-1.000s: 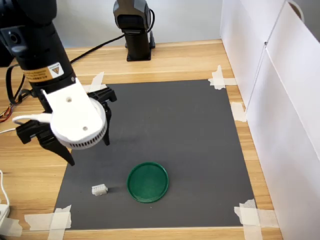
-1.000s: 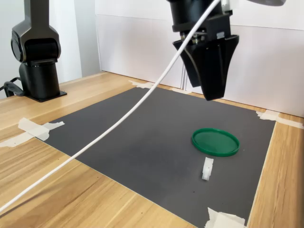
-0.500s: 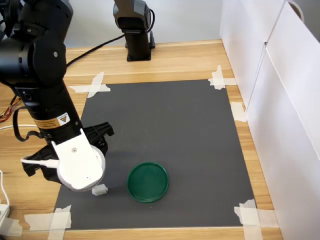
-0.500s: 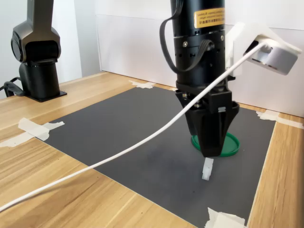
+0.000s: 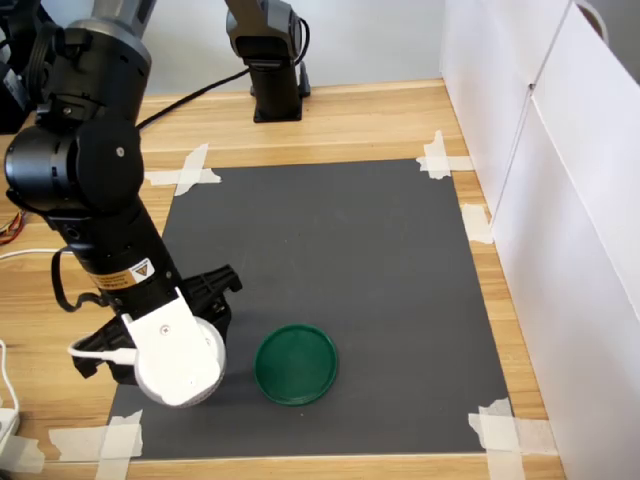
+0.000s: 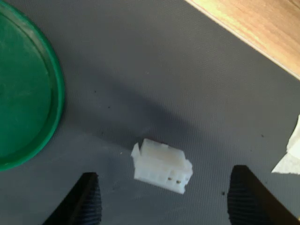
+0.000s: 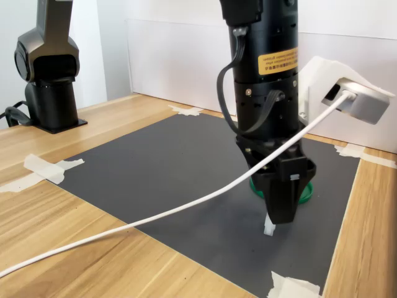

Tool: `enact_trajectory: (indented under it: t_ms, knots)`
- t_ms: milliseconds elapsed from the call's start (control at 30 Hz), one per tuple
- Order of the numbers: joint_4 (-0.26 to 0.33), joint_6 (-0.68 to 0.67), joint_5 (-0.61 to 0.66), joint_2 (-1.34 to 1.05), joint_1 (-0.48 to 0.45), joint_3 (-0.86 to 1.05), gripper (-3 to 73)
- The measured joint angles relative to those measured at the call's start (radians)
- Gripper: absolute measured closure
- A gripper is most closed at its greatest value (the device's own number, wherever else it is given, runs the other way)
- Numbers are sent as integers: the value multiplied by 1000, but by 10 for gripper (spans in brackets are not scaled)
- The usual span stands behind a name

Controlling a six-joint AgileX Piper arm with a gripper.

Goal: Grasp a white terminal and put it in the green lid.

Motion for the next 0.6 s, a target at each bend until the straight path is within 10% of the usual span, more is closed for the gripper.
enact_trajectory:
  t_ms: [600]
  knots:
    - [6,-4,-36,45,0,-1,73]
